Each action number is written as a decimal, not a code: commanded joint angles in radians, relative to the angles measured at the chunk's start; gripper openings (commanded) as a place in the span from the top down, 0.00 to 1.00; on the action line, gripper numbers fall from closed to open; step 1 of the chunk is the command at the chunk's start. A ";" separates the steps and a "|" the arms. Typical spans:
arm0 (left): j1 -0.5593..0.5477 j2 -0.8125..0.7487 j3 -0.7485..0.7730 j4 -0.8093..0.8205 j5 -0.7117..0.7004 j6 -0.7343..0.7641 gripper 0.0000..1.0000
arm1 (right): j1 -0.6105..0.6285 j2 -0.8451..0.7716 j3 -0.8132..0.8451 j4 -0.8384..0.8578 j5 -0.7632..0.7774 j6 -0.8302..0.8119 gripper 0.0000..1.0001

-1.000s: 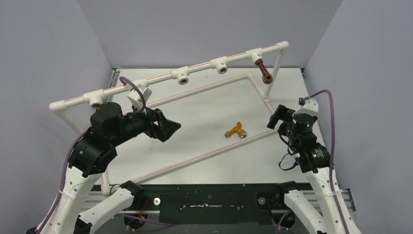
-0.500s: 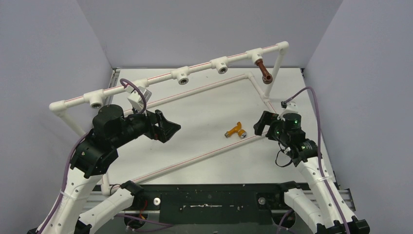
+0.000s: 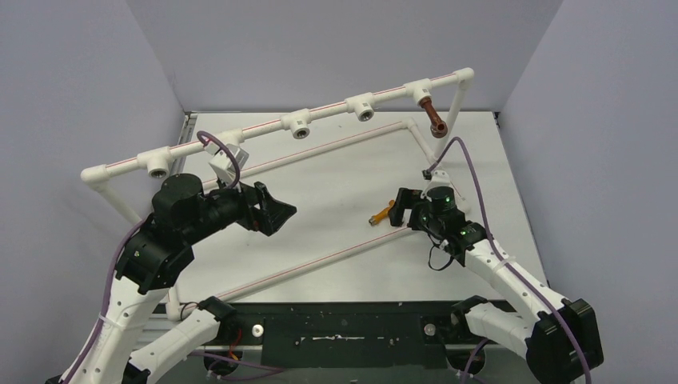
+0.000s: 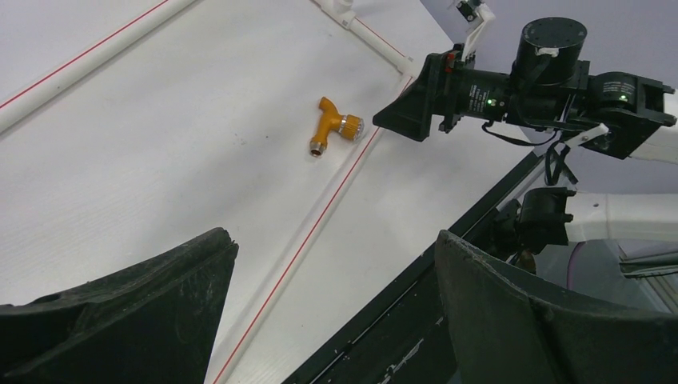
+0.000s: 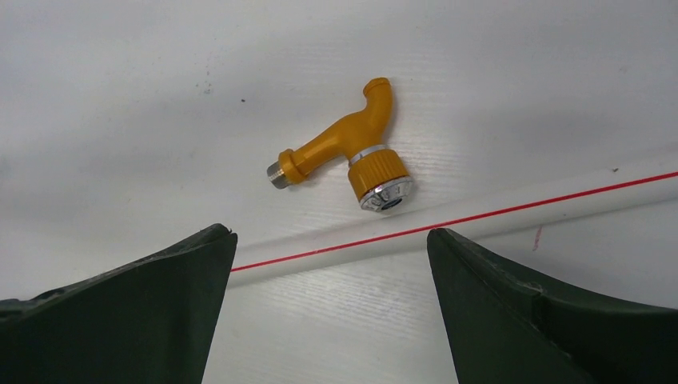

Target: Install the water faucets

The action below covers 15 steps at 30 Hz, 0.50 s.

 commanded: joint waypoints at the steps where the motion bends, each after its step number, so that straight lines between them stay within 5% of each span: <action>1: -0.004 -0.020 0.000 0.045 0.004 0.004 0.07 | 0.001 0.021 -0.048 0.225 0.050 -0.147 0.08; 9: -0.004 -0.026 -0.001 0.036 0.001 0.019 0.07 | 0.000 0.022 -0.215 0.568 -0.038 -0.369 0.14; 15: -0.004 -0.020 0.018 0.009 0.001 0.046 0.07 | -0.007 0.120 -0.215 0.629 -0.037 -0.385 0.16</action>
